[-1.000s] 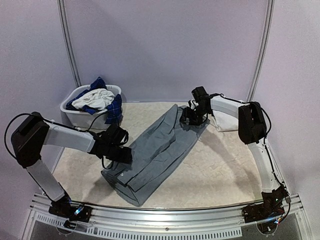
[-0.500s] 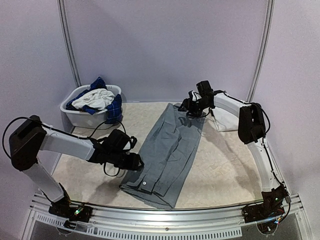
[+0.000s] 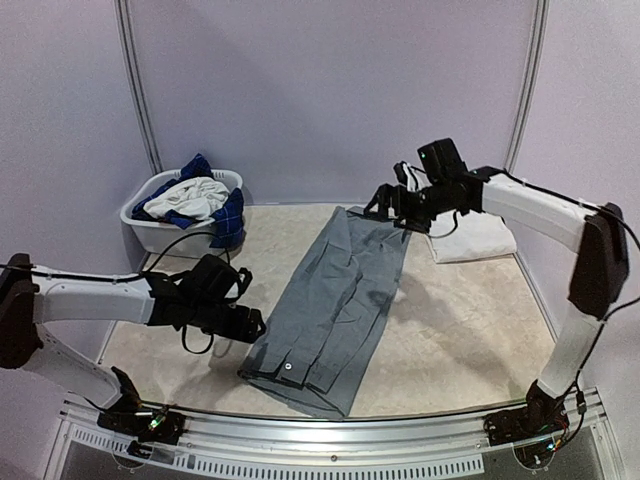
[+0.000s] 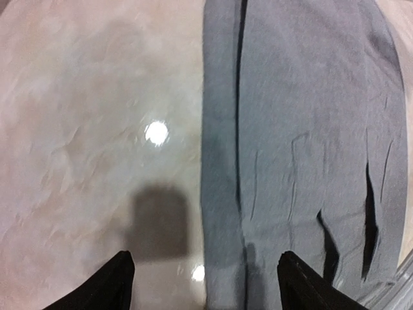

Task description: Fold and stack the mixed laundry pile

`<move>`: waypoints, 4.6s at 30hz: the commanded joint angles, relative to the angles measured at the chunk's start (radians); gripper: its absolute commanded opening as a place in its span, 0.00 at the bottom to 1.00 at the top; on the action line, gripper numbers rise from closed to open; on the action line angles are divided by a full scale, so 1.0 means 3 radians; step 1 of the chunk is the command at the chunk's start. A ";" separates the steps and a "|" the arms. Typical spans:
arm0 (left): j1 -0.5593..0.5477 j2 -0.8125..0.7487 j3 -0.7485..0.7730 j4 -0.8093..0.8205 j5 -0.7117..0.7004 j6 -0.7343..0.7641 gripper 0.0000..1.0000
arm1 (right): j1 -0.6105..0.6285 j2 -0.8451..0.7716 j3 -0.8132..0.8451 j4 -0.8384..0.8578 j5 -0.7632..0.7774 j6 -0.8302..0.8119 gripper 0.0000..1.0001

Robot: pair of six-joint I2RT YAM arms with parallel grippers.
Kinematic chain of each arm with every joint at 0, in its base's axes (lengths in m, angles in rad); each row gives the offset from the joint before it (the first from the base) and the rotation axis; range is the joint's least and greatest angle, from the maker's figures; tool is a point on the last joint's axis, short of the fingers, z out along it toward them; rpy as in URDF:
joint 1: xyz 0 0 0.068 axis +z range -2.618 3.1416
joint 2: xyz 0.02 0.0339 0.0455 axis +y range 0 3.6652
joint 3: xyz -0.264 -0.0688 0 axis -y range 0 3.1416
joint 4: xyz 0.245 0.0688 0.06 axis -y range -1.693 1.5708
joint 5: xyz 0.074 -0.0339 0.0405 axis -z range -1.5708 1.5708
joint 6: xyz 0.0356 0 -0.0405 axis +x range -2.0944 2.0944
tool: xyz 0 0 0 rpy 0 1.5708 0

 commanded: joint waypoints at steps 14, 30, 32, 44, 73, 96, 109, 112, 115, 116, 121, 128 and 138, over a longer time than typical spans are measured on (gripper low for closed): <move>-0.0443 -0.0802 -0.0556 -0.0653 -0.0217 -0.0367 0.62 | 0.2154 -0.1220 -0.2270 0.1167 0.0757 0.1608 0.94; -0.0449 -0.1053 -0.0642 -0.0554 -0.0309 -0.0326 0.57 | 0.3010 -0.0927 -0.2997 0.1600 0.1011 0.2986 0.67; -0.0454 -0.1095 -0.0653 -0.0559 -0.0323 -0.0340 0.57 | 0.3011 -0.0891 -0.2998 0.1734 0.0989 0.2996 0.67; -0.0459 -0.1251 -0.0702 -0.0593 -0.0352 -0.0369 0.55 | 0.2979 -0.0485 -0.2687 0.1644 0.0957 0.2744 0.59; -0.0511 -0.1142 -0.0623 -0.0654 -0.0036 -0.0261 0.55 | 0.2868 -0.0483 -0.3068 0.1465 0.0969 0.2412 0.01; -0.1235 -0.0431 -0.0532 -0.0082 0.0397 -0.0551 0.56 | 0.2869 -0.1170 -0.3544 0.1315 0.1082 0.2125 0.01; -0.1299 -0.0104 -0.0451 0.0141 0.0244 -0.0644 0.50 | 0.2869 -0.0988 -0.3471 0.1408 0.0947 0.2064 0.02; -0.1303 -0.0032 -0.0453 0.0192 0.0244 -0.0656 0.40 | 0.2867 -0.0961 -0.3470 0.1413 0.0934 0.2061 0.02; -0.1303 0.0046 -0.0431 0.0204 0.0244 -0.0655 0.24 | 0.2866 -0.0965 -0.3469 0.1403 0.0931 0.2058 0.02; -0.1307 0.0066 -0.0420 0.0201 0.0244 -0.0657 0.17 | 0.2869 -0.0973 -0.3470 0.1399 0.0939 0.2058 0.02; -0.1371 0.0047 -0.0231 -0.0009 0.0090 -0.0644 0.00 | 0.2865 -0.1090 -0.3430 0.1270 0.0990 0.2019 0.02; -0.1441 -0.0036 0.0105 -0.0252 -0.0117 -0.0530 0.00 | 0.2866 -0.1602 -0.3245 0.0678 0.1526 0.1893 0.01; -0.1436 0.0018 0.0595 -0.0424 -0.0486 -0.0297 0.00 | 0.2607 -0.1975 -0.2884 0.0185 0.1826 0.1560 0.01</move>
